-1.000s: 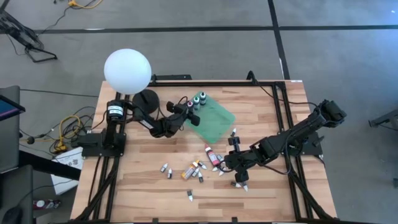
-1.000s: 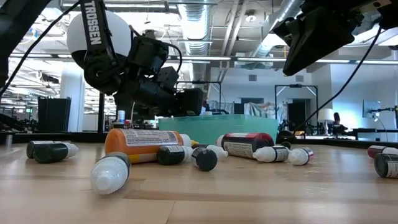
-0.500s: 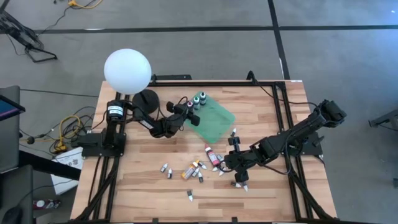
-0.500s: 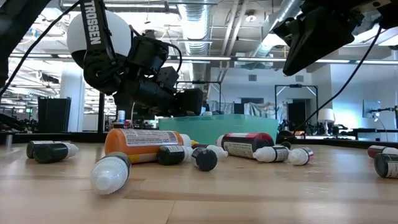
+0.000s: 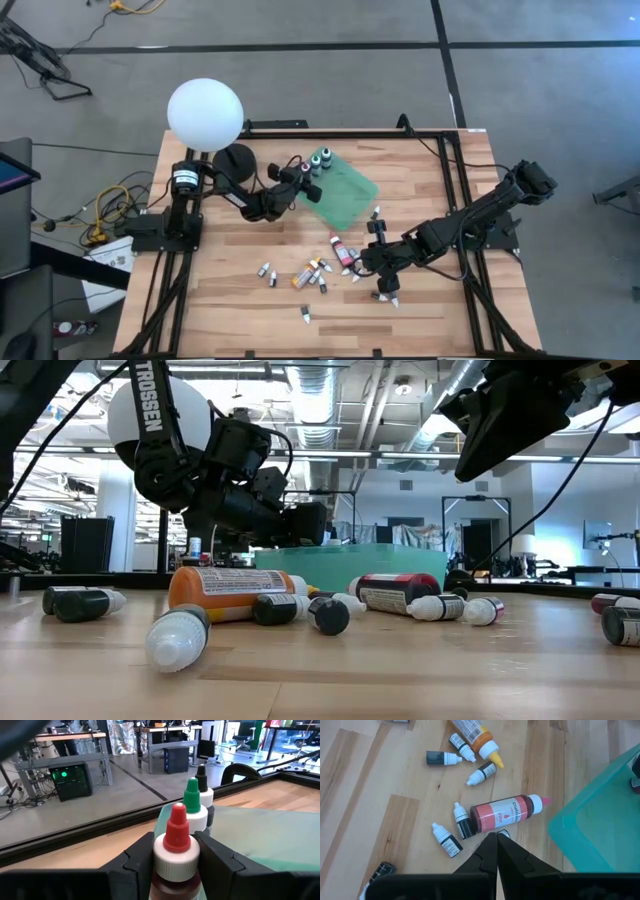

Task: Pick & Place food coloring
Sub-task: Put the large red food coloring bottle into the green bin

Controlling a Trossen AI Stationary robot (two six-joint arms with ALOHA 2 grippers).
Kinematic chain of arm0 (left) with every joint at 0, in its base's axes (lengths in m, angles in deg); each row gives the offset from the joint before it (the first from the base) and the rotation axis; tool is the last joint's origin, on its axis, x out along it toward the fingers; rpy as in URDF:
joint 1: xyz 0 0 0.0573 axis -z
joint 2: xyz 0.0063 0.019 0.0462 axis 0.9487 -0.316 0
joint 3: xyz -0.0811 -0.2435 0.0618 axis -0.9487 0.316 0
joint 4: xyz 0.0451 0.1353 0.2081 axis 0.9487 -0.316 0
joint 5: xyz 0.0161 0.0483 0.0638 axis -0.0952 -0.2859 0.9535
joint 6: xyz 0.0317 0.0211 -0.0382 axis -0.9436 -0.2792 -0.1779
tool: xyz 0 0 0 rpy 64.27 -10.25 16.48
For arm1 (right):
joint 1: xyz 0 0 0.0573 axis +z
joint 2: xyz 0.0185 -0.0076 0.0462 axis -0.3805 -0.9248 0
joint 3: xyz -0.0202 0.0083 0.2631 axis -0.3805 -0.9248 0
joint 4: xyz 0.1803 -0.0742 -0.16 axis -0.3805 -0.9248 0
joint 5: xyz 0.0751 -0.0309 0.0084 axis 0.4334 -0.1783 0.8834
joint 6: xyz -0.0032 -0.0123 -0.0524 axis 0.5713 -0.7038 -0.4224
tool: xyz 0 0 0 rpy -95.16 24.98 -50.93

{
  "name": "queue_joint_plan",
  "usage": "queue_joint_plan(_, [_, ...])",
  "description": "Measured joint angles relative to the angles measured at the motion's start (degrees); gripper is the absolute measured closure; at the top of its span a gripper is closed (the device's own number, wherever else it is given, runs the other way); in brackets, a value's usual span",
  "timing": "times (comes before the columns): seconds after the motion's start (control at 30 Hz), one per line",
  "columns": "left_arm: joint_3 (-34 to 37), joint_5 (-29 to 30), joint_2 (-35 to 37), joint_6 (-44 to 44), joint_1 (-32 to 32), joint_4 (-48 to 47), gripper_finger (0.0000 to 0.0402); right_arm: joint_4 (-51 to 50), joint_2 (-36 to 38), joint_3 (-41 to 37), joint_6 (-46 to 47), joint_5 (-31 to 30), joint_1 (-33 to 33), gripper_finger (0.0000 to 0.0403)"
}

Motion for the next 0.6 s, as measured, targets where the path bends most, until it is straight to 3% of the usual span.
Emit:
queue_joint_plan(0.33, [0.0,0.33,0.0,0.31,0.0,-0.11,0.0201,0.0,0.0,0.0,0.05,0.0,0.0,0.0403])
queue_joint_plan(0.6, [0.17,-0.3,-0.35,-5.54,1.32,5.63,0.0186,0.0,0.0,0.0,0.04,0.0,0.0,0.0403])
